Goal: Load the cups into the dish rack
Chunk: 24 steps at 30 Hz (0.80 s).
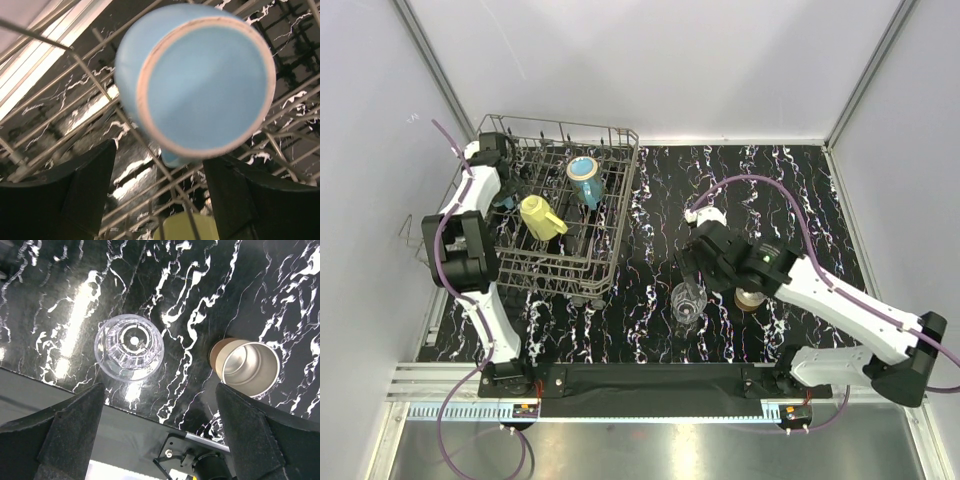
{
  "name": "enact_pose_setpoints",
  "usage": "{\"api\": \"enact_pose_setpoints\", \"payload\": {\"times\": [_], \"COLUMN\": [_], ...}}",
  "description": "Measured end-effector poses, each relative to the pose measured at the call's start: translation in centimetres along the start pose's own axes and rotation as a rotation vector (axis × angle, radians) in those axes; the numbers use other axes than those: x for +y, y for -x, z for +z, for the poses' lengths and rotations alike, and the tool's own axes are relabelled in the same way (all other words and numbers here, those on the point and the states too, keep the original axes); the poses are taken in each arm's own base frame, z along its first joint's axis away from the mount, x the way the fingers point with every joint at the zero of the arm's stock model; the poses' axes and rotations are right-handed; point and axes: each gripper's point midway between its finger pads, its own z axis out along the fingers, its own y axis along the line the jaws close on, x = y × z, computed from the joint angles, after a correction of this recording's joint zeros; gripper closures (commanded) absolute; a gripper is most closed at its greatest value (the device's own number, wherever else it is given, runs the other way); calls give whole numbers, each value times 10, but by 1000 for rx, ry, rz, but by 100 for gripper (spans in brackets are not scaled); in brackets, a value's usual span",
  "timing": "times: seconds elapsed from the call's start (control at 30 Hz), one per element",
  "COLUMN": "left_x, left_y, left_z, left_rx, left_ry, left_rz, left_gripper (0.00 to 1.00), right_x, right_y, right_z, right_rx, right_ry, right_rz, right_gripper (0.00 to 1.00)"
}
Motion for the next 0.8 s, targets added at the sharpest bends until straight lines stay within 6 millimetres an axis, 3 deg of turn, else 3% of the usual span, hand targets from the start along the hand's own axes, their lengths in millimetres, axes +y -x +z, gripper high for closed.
{"api": "enact_pose_setpoints", "payload": {"times": [0.17,0.33,0.43,0.53,0.67,0.8], "left_x": [3,-1,-6,-12,-32,-56], "left_y": [9,27,31,13,-44,-80], "left_z": [-37,-109,-159,-192,-229,-258], "left_rx": [-22,-112,-160,-156,-68,8], "left_ry": [-24,-112,-198,-277,-408,-518], "left_rz": [-23,-61,-115,-134,-61,25], "left_gripper": [23,22,28,29,26,24], "right_x": [-1,-2,-6,-9,-8,-4], "right_y": [-6,-2,6,8,3,-11], "right_z": [19,28,33,39,54,71], "right_rx": [91,125,121,136,190,268], "right_ry": [1,53,89,102,93,82], "right_rz": [21,91,160,203,223,240], "right_gripper": [0,3,0,0,0,0]}}
